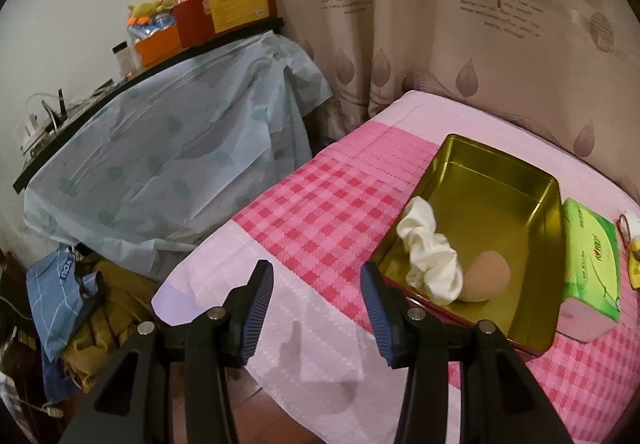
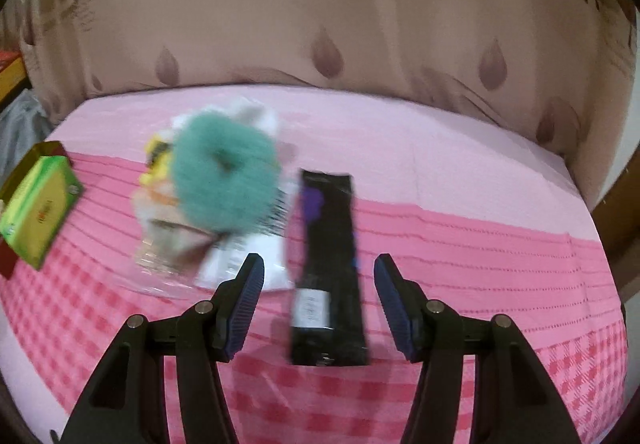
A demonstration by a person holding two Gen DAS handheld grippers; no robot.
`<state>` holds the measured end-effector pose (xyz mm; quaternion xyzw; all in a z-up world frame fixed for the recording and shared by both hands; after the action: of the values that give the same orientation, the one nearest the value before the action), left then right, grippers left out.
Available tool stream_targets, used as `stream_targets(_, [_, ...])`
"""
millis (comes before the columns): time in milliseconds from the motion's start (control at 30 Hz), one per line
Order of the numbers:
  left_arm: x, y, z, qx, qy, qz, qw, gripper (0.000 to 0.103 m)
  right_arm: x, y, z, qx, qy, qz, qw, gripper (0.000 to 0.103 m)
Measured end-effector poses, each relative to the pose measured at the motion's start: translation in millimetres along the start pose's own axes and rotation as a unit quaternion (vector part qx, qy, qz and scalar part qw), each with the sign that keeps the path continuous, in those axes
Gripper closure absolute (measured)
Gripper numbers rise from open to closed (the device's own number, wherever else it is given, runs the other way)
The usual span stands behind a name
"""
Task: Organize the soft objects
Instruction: 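Grasp the black packaged tube with the right gripper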
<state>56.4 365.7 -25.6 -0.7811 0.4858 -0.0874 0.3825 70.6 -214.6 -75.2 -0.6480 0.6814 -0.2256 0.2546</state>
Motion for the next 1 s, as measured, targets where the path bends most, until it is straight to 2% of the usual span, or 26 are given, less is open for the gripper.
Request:
stream_targets(100, [9,0,-8,0.012,0.008,0.017,0.9998,0.057,20,7,12,-0.014,0.009,0.009,1.0,0.048])
stream_targets(233, [31,0,-28,0.042,0.019,0.048,0.9978,0.057,30,13,28,-0.028,0.0,0.012,1.0,0.048])
stream_targets(367, [63,2,-47,0.052,0.06,0.075,0.994,0.057,29,9,43,-0.031,-0.007,0.006,0.999,0.048])
stream_targets(533, [121,8,-65,0.053,0.108,0.125,0.9848,0.057,37,1,66,-0.037,-0.014,0.012,0.999,0.049])
stream_targets(600, [147,10,-75,0.054,0.13,0.142,0.9798,0.057,41,-2,69,-0.033,-0.019,0.015,0.999,0.05])
stream_targets(733, [197,14,-94,0.05,0.184,0.169,0.967,0.057,45,-1,69,-0.028,-0.019,0.014,0.999,0.063])
stream_targets(1000, [290,31,-142,0.042,0.288,0.224,0.9301,0.057,70,20,47,-0.022,0.003,0.035,0.999,0.065])
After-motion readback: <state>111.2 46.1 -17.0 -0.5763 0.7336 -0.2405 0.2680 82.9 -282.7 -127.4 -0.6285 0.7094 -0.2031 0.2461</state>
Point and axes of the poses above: each gripper's, at about its wrist camera, not at the fingertips, and z roughly the way its jaws point, x to its right, y to its underside, the point moved 4 cm from there along z, roughly the way its jaws point, and after that the axes turned 7 degrees about -y, right-handed, at the moved point
